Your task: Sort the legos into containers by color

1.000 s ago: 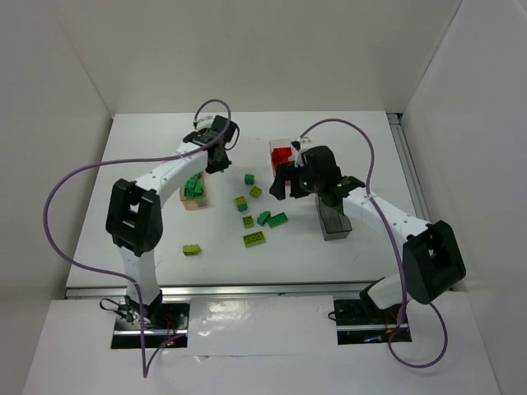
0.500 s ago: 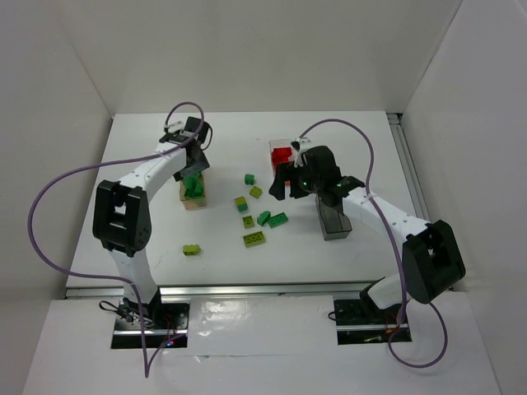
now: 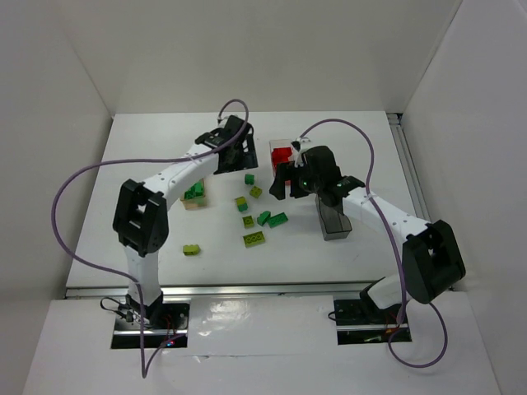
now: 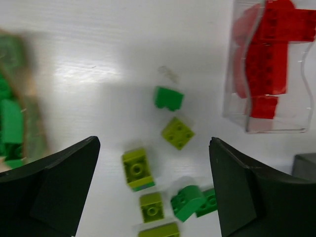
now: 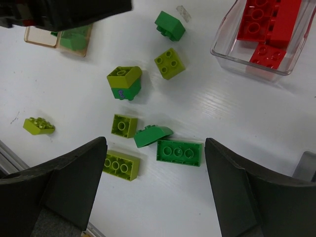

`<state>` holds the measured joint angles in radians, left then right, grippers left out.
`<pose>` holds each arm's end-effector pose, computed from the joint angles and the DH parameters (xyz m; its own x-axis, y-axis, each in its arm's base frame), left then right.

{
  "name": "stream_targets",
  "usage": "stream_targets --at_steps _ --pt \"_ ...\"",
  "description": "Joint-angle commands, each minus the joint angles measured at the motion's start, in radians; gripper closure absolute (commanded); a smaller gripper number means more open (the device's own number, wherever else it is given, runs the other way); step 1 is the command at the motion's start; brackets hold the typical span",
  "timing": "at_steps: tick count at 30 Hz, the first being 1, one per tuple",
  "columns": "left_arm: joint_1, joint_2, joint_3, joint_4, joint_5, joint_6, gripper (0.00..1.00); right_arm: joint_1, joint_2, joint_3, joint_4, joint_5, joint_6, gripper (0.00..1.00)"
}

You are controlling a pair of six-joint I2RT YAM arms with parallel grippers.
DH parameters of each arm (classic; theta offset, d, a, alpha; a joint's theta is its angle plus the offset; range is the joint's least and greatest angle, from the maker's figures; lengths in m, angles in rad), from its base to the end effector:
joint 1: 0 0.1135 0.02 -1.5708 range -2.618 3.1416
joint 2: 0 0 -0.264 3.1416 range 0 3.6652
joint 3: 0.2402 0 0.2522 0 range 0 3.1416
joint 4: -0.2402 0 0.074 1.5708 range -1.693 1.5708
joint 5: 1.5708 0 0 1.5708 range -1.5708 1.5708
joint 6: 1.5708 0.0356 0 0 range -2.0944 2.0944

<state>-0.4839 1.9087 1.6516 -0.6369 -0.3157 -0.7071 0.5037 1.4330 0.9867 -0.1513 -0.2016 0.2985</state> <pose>0.3833 -0.1890 0.2742 -0.7001 -0.3297 -0.6334 -0.2429 0.9441 -0.2229 0.2774 0.1610 0.2621 -0.6527 -0.0307 -0.7570 -0.4456 0.8236 0.3508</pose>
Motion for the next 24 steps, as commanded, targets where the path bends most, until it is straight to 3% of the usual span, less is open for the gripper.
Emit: stream_targets --at_steps 1,6,12,24 --pt "-0.022 0.107 0.102 0.020 0.050 0.038 0.00 -0.007 -0.052 -0.011 0.016 0.030 0.007 0.13" --pt "-0.041 0.237 0.191 0.020 0.034 0.081 0.00 -0.016 -0.109 -0.031 -0.016 0.074 -0.002 0.13" --pt "-0.059 0.300 0.224 0.046 -0.019 0.123 0.09 -0.016 -0.141 -0.052 -0.025 0.085 -0.002 0.12" --pt "-0.059 0.378 0.270 0.082 0.012 0.153 0.40 -0.025 -0.132 -0.052 -0.034 0.094 -0.002 0.12"
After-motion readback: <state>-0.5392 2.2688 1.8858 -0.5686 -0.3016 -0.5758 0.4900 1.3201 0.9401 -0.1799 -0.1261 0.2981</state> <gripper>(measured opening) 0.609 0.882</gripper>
